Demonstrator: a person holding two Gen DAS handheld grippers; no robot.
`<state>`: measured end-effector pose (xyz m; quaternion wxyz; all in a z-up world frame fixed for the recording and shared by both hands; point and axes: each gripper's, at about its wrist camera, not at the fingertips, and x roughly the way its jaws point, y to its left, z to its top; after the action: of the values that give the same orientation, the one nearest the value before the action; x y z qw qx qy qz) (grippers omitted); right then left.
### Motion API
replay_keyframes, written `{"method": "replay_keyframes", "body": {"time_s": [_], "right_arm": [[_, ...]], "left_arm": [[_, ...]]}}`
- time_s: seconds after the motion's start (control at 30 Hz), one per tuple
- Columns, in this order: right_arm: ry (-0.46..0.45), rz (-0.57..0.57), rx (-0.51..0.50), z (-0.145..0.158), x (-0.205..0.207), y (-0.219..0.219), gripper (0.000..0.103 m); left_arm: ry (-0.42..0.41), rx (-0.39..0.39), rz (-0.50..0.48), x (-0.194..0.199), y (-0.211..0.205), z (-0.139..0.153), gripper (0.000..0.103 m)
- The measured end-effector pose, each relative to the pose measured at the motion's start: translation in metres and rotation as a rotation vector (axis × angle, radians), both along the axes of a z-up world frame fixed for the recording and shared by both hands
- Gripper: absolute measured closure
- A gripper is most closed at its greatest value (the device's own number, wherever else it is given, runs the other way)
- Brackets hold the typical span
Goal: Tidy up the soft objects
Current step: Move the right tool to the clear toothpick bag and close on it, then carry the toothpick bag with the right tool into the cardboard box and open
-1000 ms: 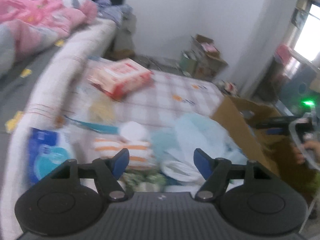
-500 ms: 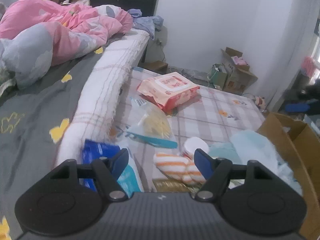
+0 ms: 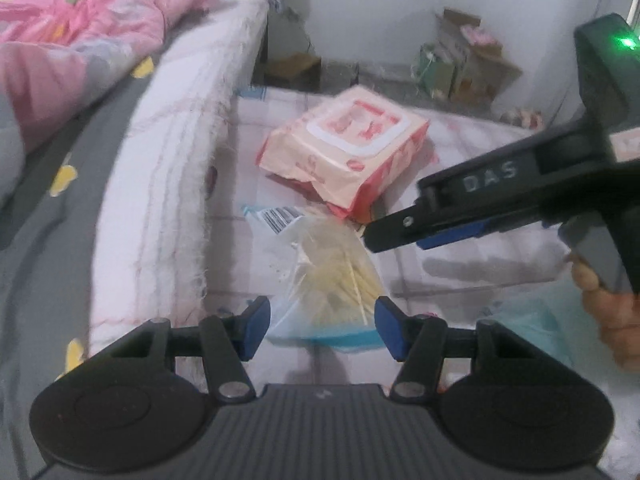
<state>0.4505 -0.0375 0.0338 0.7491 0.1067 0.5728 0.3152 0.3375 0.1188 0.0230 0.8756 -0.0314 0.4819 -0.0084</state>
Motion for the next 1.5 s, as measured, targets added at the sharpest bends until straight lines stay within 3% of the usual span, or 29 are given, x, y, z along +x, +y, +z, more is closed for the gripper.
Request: {"method": "replay_keyframes", "body": {"time_s": [0.17,0.33,0.53,0.63,0.7,1.17,1.33,1.5], "right_arm": [[0.099,-0.031,0.004,-0.05,0.021,0.01,0.06],[0.107,-0.022,0.034,-0.056,0.02,0.009,0.064],[0.112,-0.025,0.055,-0.057,0.016,0.005,0.07],[0.111,-0.027,0.066,-0.054,0.014,0.002,0.082],[0.102,-0.02,0.071,-0.051,0.011,0.004,0.085],[-0.024,-0.003,0.148,0.04,-0.033,-0.03,0.087],[-0.077,-0.024,0.202,0.079,-0.057,-0.063,0.087],[-0.144,-0.074,0.234,0.115,-0.088,-0.124,0.087]], "left_arm": [[0.101,-0.022,0.037,0.028,0.005,-0.026,0.045],[0.119,0.032,0.034,0.035,-0.002,-0.033,0.047],[0.118,0.026,0.059,0.038,-0.007,-0.032,0.066],[0.107,0.047,0.05,0.037,-0.013,-0.024,0.077],[0.1,0.041,0.042,0.034,-0.015,-0.016,0.093],[-0.065,0.022,0.026,-0.016,-0.036,0.069,0.093],[-0.13,0.007,-0.012,-0.042,-0.06,0.109,0.093],[-0.179,-0.026,-0.095,-0.062,-0.105,0.137,0.093]]}}
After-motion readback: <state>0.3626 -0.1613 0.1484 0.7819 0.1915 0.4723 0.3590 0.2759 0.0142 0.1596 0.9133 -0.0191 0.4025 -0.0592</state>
